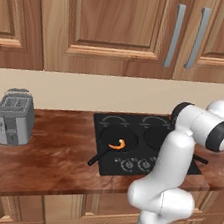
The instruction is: Place both pans onto different burners. Then place the garlic and the shrimp on different pans.
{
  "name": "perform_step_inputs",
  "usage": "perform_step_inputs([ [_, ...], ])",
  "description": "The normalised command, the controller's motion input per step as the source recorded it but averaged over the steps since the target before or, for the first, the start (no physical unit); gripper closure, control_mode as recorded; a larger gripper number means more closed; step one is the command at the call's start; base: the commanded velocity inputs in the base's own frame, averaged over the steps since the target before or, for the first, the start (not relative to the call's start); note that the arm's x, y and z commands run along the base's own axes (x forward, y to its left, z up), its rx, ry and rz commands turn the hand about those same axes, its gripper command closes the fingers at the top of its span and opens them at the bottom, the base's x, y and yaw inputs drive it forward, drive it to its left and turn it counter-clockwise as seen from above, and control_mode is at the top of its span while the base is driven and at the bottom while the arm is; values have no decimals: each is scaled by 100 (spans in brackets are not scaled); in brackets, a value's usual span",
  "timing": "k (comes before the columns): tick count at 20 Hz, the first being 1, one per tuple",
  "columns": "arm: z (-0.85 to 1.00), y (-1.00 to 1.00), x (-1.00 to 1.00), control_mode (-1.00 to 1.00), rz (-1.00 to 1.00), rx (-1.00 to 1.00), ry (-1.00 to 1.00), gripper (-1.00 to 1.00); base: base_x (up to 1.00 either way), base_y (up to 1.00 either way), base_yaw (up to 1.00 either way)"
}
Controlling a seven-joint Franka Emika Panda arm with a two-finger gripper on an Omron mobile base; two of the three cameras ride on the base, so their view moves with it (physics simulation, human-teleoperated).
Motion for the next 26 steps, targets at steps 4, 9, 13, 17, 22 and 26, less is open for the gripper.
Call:
perform_step_inputs([
  [4, 20, -23, 29, -100, 0, 0, 0, -100, 0, 0, 0],
  [9, 5, -23, 30, -100, 0, 0, 0, -100, 0, 0, 0],
  [13, -2, -23, 23, -100, 0, 0, 0, -100, 0, 0, 0],
  [17, -17, -26, 18, -100, 0, 0, 0, -100, 0, 0, 0],
  [22, -21, -22, 10, -100, 0, 0, 0, -100, 0, 0, 0],
  [26, -21, -15, 8, -100, 0, 0, 0, -100, 0, 0, 0],
])
